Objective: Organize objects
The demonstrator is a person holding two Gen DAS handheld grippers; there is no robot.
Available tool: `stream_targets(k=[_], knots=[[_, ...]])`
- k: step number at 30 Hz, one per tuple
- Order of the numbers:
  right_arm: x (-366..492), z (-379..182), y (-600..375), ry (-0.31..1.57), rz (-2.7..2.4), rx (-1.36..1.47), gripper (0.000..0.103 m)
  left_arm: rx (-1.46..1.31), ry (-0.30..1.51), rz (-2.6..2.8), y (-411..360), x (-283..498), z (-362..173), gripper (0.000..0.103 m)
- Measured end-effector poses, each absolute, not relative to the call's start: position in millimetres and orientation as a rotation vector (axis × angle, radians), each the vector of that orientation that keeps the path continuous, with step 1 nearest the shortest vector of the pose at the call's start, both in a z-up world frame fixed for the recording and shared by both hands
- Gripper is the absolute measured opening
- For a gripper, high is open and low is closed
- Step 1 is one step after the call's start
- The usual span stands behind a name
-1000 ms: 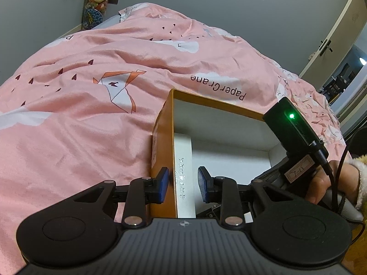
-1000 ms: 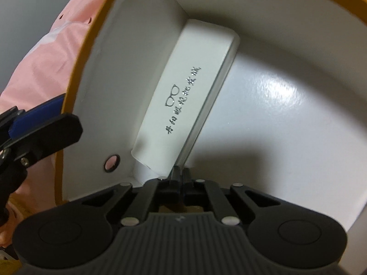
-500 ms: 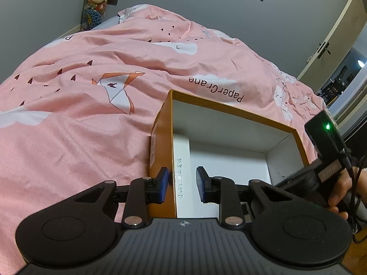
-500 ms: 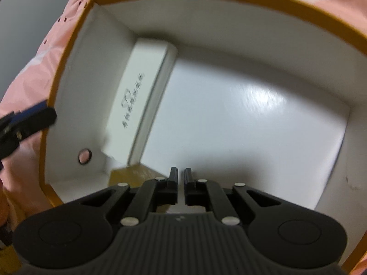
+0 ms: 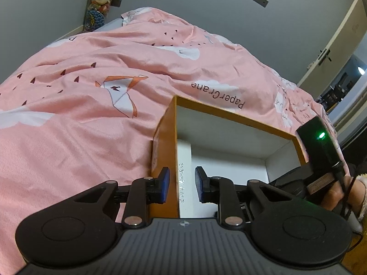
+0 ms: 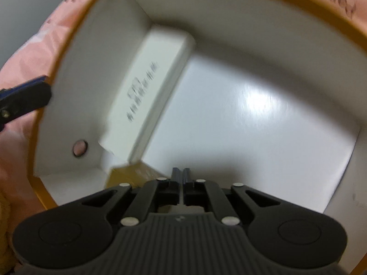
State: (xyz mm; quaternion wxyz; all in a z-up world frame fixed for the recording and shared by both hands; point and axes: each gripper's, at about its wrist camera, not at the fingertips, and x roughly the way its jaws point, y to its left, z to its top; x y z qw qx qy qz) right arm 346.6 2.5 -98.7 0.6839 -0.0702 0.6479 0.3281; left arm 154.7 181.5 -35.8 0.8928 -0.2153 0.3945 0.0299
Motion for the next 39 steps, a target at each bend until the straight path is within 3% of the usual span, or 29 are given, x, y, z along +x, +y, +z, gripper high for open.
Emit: stream_targets(k=[2, 4, 9, 13, 26, 32, 39], knots=[[347, -94, 9, 1.442, 0.776, -0.103, 0.051, -0.451, 0.823, 0.061, 182, 156, -36, 0.027], [339, -96, 26, 1.429, 0.81, -0.139, 0.052, -0.45, 0.826, 0.064, 182, 157, -37, 0.027], [314, -112, 49, 1.444, 0.831, -0.284, 0.048, -0.444, 0.832, 0.072, 182, 157, -38, 0.027], [312, -121, 57, 1.453, 0.815, -0.262, 0.03, -0.448, 0.828, 0.072, 183, 156, -38, 0.027], [319, -83, 20, 1.331, 0.748, -0.226, 0.036, -0.46, 0.816, 0.057, 183, 155, -39, 0.027], [331, -103, -33, 1.415, 0.592, -0.195, 0.014, -0.457, 0.815, 0.053, 181, 155, -39, 0.027], [306, -114, -27, 1.468, 0.676, -0.172, 0.007, -0.442, 0.823, 0.057, 178, 156, -38, 0.027]])
